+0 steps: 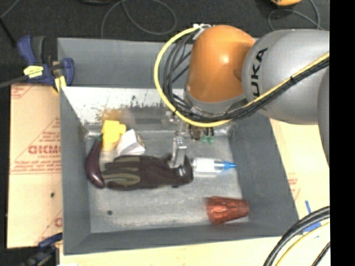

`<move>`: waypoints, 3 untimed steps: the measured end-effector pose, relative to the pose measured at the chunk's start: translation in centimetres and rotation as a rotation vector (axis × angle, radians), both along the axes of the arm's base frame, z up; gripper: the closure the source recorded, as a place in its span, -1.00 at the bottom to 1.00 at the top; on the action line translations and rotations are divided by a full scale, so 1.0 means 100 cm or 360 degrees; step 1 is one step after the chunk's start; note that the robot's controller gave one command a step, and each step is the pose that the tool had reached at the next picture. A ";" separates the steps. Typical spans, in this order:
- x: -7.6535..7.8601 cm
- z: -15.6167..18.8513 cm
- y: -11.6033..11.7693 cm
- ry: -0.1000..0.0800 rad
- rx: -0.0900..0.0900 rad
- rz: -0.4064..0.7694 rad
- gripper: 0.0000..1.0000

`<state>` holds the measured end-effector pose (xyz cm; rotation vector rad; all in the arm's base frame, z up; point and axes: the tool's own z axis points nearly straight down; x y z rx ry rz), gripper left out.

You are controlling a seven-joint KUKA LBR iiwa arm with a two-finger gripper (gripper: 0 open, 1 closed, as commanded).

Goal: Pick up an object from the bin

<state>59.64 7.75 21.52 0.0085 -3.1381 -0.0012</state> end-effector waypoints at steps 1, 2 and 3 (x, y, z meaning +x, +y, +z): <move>0.001 0.005 0.000 -0.0011 0.0001 -0.0002 -1.00; 0.003 -0.007 -0.002 -0.0020 0.0000 0.0094 -1.00; 0.012 -0.048 -0.019 -0.0017 0.0000 0.0290 -1.00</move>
Offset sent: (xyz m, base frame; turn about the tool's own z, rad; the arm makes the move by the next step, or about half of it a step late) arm 0.0038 -0.0091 -0.0859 -0.3570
